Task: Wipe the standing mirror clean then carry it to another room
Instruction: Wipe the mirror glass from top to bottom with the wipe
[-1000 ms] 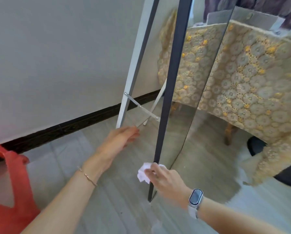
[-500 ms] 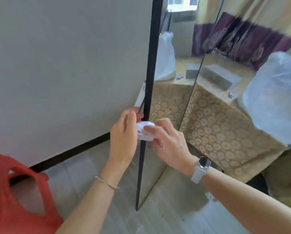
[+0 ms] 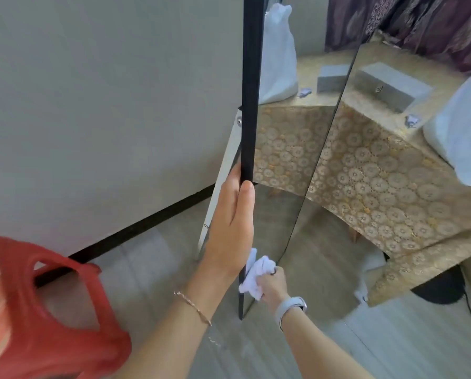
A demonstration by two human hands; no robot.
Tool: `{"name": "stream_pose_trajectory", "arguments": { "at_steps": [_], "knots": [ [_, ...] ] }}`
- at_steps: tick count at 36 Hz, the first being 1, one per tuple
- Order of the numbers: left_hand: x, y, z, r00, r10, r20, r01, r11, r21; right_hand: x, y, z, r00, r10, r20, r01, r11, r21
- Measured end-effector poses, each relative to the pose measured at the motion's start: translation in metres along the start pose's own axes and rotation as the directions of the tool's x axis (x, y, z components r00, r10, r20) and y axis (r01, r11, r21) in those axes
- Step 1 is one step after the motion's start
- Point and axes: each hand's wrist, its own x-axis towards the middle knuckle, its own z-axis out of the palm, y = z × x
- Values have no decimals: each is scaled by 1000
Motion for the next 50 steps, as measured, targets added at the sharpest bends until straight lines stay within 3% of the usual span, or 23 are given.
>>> {"name": "stream_pose_trajectory", "arguments": {
  "at_steps": [2, 5, 8, 11, 17, 24, 31, 33, 35, 39, 42, 43, 44, 46, 50],
  "knots": [
    [0, -7, 2, 1000, -1, -15, 1, 1000, -23, 20, 16, -4, 980, 177, 95, -181, 983, 36],
    [1, -1, 5, 997, -59, -55, 58, 998, -12, 15, -13, -6, 969, 213, 122, -237, 940, 245],
    [7, 24, 5, 981, -142, -135, 147, 989, 28, -5, -81, -15, 999, 44, -5, -41, 966, 257],
    [20, 61, 3, 982, -130, -136, 134, 991, 23, -46, -158, -35, 993, -93, -78, 111, 956, 273],
    [60, 159, -9, 989, 88, -122, -59, 972, 226, -161, -289, -57, 946, -318, -63, 323, 911, 255],
    [94, 268, -27, 981, 31, -192, -16, 997, 79, -296, -404, -65, 776, -619, -118, 624, 727, 286],
    [114, 364, -50, 998, 30, -58, -29, 999, 19, -399, -515, -79, 543, -818, -191, 833, 496, 244],
    [119, 386, -57, 999, 50, 9, -50, 998, 22, -421, -539, -82, 458, -859, -229, 884, 410, 225],
    [124, 404, -64, 995, 62, 84, -62, 998, -3, -437, -557, -83, 308, -911, -275, 950, 279, 141],
    [137, 418, -80, 980, 19, 199, -11, 999, -43, -454, -578, -85, -119, -945, -305, 974, -51, -222],
    [144, 419, -87, 956, -60, 288, 100, 987, -124, -449, -586, -92, -459, -873, -164, 764, -293, -575],
    [146, 418, -90, 948, -80, 309, 139, 975, -173, -444, -585, -93, -532, -844, -66, 654, -360, -665],
    [149, 417, -92, 941, -99, 323, 176, 959, -221, -437, -580, -94, -559, -828, 43, 551, -410, -727],
    [154, 413, -98, 938, -130, 321, 231, 926, -300, -420, -558, -92, -491, -831, 261, 374, -472, -799],
    [161, 396, -111, 947, -153, 281, 229, 938, -259, -367, -464, -81, -178, -794, 582, 218, -608, -763]
  ]
}}
